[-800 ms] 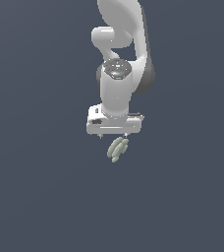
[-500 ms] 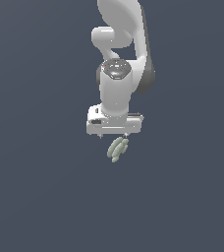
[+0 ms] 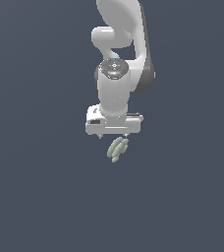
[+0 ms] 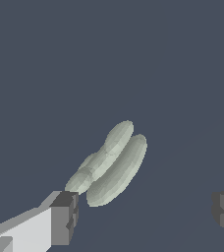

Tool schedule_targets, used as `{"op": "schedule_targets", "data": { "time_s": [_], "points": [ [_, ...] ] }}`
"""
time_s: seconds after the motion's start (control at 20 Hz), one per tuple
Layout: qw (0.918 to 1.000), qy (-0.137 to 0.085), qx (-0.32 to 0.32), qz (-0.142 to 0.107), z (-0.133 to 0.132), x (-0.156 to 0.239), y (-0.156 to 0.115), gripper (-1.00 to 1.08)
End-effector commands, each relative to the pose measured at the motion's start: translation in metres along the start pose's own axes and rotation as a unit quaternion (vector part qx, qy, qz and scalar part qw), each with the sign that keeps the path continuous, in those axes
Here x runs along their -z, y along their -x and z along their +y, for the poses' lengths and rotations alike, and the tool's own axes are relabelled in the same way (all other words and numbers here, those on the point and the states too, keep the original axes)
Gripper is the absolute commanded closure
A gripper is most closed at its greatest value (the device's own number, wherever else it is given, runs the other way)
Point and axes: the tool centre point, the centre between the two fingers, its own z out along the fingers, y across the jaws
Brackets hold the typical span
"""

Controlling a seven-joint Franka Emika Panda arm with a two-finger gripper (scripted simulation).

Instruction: Pick up the object and move it to a goal position.

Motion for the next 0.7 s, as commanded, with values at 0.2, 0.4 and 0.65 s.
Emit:
{"op": "schedule_targets", "data": {
  "time_s": [0.2,0.4,0.65],
  "points": [
    [0.9998,0.0,-0.021,0.0,-0.0016,-0.0017,0.0002,-0.92],
    [0.9988,-0.001,-0.048,-0.001,-0.0034,-0.0038,0.0005,-0.92],
    [0.9953,-0.001,-0.097,-0.001,-0.0065,-0.0076,0.0009,-0.92]
  ]
}}
